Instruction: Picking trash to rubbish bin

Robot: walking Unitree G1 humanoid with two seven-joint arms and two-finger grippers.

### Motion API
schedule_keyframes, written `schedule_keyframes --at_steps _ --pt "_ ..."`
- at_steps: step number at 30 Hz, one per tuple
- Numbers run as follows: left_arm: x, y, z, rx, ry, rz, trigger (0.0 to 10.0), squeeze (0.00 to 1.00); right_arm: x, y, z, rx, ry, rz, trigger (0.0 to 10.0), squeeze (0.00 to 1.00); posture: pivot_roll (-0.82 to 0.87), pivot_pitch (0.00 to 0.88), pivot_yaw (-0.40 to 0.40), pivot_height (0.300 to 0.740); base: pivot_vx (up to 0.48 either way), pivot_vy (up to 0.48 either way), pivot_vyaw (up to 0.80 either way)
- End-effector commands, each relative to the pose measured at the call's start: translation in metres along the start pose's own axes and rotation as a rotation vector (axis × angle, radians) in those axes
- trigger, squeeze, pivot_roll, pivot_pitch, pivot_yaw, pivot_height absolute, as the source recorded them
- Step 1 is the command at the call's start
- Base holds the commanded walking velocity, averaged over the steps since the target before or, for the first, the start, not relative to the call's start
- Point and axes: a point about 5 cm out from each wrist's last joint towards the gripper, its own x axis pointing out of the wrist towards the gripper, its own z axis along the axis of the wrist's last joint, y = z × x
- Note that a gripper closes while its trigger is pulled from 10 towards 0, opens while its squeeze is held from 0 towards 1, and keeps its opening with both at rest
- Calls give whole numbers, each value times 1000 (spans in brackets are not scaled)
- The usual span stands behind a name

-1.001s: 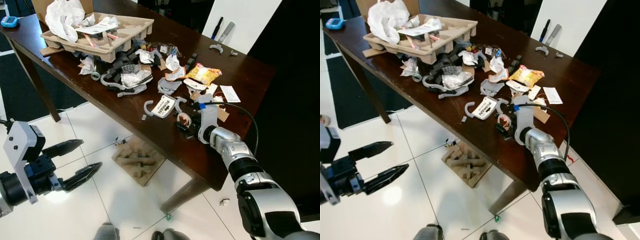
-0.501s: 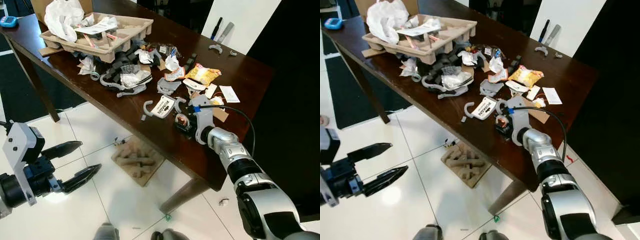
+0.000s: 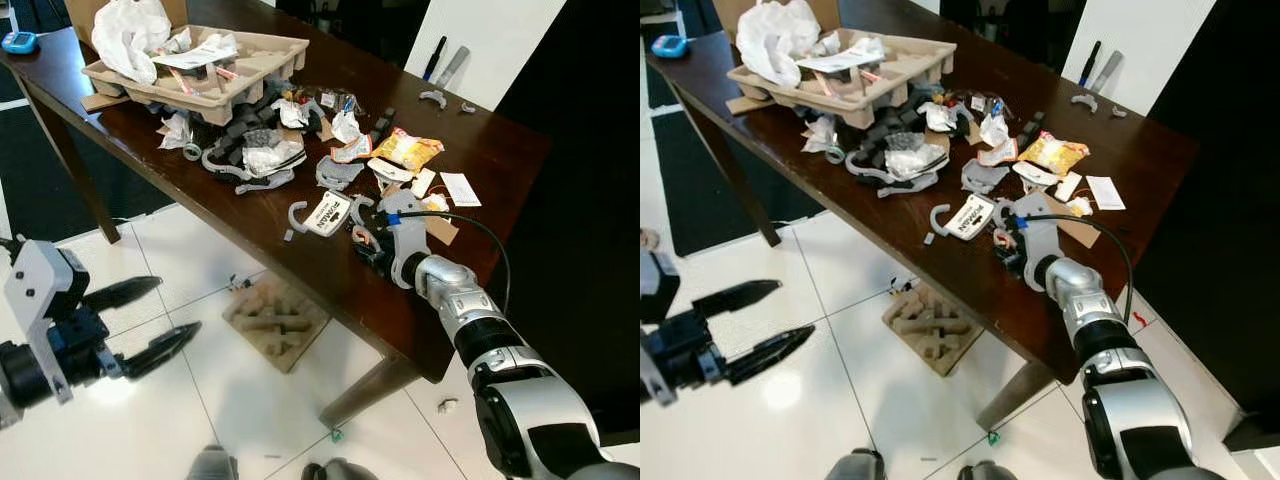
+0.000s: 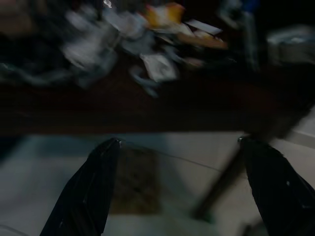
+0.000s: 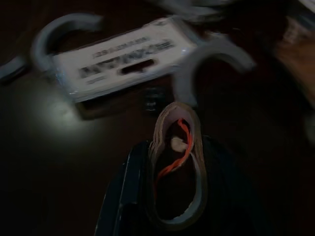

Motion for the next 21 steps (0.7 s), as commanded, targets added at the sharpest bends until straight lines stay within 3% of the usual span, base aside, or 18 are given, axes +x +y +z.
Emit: schedule_keyframes --at_steps 1,5,9,10,11,12,17,21 --pt "2 4 4 45 -6 42 10000 0 -4 -8 -5 82 -27 -38 0 0 246 191 -121 740 0 0 0" --pt "11 22 13 121 -40 147 10000 0 -6 -16 14 173 -152 -87 0 0 246 197 -122 740 0 0 0" --pt "18 39 15 169 -46 200 10000 0 -8 -20 21 179 -199 -114 0 0 239 210 -124 740 0 0 0" --pt "22 43 16 169 -61 208 10000 0 -9 -20 22 180 -213 -122 6588 0 231 209 -119 740 0 0 0" --pt "22 43 16 169 -61 208 10000 0 -9 -20 22 180 -213 -122 6588 0 231 209 -119 740 0 0 0" --pt "28 44 15 167 -75 213 10000 0 -10 -23 23 207 -235 -147 10000 0 231 209 -119 740 0 0 0" --pt "38 44 14 140 -110 221 10000 0 -13 -30 23 247 -261 -201 10000 0 223 203 -113 740 0 0 0" --pt "58 33 12 95 -186 245 10000 0 -19 -41 25 287 -308 -247 10000 0 225 184 -100 740 0 0 -786"
